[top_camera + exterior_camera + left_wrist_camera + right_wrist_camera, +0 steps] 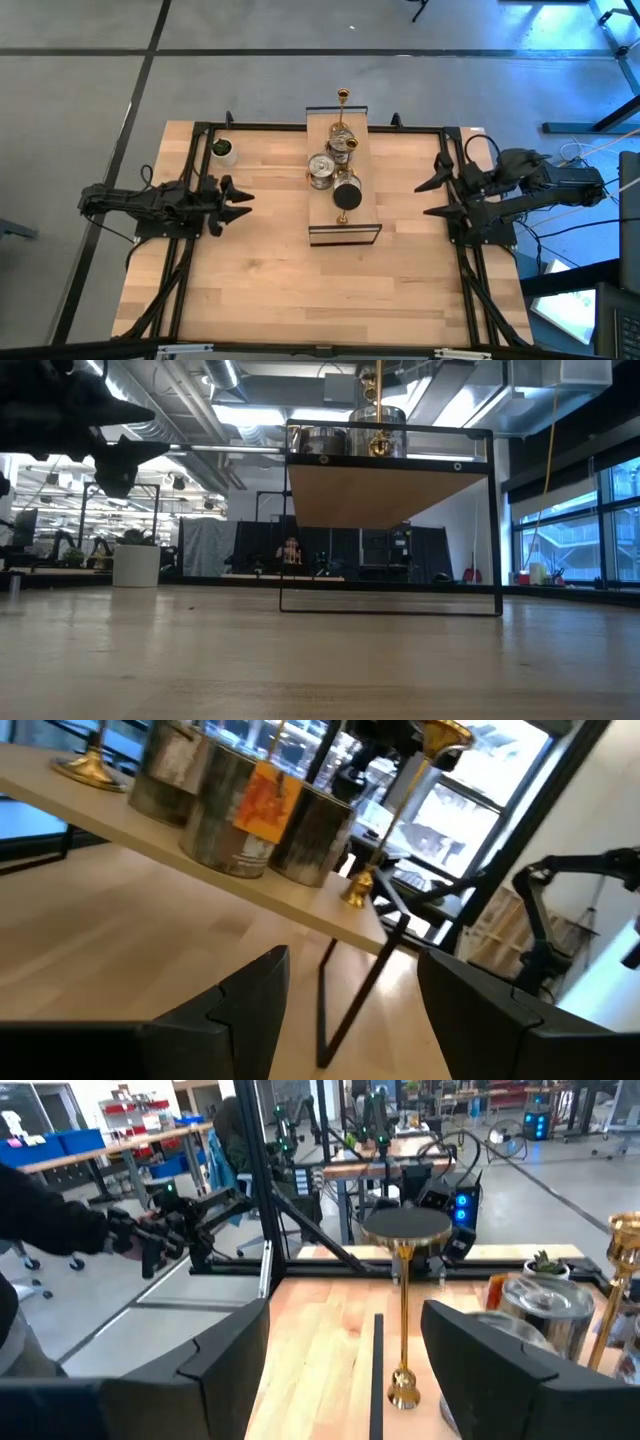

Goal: Pick & Place candle stick holders
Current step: Return to Home Position

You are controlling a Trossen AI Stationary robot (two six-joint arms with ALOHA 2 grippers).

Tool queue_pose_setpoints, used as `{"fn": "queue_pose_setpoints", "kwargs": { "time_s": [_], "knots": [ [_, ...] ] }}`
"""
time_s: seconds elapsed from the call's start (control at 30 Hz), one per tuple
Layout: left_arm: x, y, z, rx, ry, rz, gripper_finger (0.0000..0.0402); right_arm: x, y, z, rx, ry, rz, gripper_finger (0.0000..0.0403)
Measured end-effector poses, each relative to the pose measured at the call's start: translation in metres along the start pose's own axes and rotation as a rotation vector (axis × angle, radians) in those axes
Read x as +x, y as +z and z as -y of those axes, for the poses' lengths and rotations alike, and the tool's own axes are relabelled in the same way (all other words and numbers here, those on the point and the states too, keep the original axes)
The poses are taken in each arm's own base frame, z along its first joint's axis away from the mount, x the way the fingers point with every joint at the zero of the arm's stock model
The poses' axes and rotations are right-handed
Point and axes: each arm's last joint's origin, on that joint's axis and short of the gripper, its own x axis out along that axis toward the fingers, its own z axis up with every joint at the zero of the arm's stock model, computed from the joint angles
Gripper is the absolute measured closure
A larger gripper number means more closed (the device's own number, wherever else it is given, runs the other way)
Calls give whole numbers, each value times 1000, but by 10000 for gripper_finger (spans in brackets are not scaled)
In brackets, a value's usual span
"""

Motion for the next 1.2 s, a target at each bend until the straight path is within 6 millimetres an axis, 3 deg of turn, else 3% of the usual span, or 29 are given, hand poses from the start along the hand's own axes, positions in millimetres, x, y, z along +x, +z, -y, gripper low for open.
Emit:
{"fn": "queue_pose_setpoints", "kwargs": {
  "time_s": [0.33, 0.63, 0.93, 1.2],
  "knots": [
    [0, 0, -1, 1, 27, 4, 184, -7, -15, 0, -14, 35, -53, 137],
    [0, 0, -1, 1, 27, 4, 184, -22, -85, 9, 52, -33, 95, 137],
    [0, 0, -1, 1, 27, 4, 184, -28, -119, 18, 53, -221, 179, 138],
    [0, 0, -1, 1, 27, 4, 184, -14, -151, 20, 87, -114, 152, 138]
  ]
}}
